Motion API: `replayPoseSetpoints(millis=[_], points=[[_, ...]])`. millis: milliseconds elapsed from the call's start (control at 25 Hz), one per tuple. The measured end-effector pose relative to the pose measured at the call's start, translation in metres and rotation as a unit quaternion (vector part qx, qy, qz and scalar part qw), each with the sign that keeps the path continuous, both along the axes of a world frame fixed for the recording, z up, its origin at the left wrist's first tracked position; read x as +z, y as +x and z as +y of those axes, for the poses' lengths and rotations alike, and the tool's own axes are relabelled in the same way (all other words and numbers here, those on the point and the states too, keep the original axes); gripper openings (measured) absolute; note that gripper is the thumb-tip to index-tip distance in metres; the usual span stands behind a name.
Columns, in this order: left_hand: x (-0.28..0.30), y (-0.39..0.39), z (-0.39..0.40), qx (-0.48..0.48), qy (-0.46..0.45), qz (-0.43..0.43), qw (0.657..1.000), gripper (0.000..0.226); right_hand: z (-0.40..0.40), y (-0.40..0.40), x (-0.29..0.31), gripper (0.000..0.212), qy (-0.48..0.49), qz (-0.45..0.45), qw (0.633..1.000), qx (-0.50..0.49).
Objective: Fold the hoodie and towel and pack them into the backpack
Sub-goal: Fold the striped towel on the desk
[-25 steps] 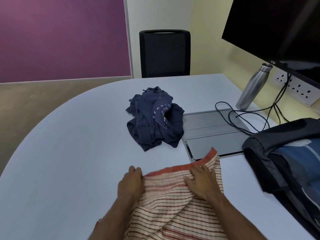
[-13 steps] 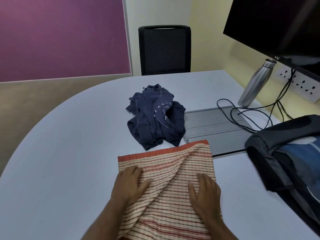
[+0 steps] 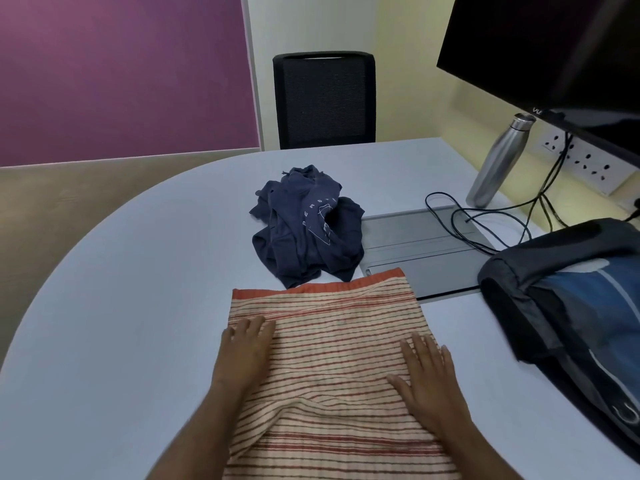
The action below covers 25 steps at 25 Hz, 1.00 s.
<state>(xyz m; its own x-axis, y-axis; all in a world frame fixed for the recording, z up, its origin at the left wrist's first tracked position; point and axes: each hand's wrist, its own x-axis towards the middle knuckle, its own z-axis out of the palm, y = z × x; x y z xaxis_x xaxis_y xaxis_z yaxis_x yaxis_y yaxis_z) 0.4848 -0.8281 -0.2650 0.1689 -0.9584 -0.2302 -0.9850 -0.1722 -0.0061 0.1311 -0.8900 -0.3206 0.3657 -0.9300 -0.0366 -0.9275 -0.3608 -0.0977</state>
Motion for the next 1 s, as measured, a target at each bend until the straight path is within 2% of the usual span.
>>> replayPoseSetpoints(millis=[80,160,240,360,520,880,1000], points=[[-0.005,-0.018,0.013,-0.039,-0.082,0.062,0.994,0.044,0.014,0.006,0.009,0.071,-0.036,-0.054,0.998,-0.021],[-0.015,-0.034,0.038,-0.114,-0.125,0.086,0.982,0.048,0.038,0.005,0.015,0.069,-0.084,-0.094,0.992,0.003],[-0.023,-0.047,0.063,-0.171,-0.102,0.089,0.976,0.045,0.057,-0.002,0.011,0.068,-0.091,-0.095,0.990,0.043],[-0.040,-0.051,0.092,-0.208,-0.053,0.035,0.976,0.051,0.074,-0.019,0.001,0.073,-0.049,-0.063,0.994,0.077],[-0.046,-0.052,0.117,-0.160,-0.064,-0.006,0.985,0.067,0.091,-0.032,-0.001,0.085,0.002,-0.027,0.996,0.087],[-0.060,-0.061,0.182,0.000,-0.037,0.029,0.999,0.088,0.130,-0.030,0.002,0.097,0.053,0.004,0.998,0.041],[-0.062,-0.055,0.188,0.020,-0.038,0.045,0.998,0.092,0.139,-0.026,0.003,0.098,0.055,0.009,0.998,0.033]])
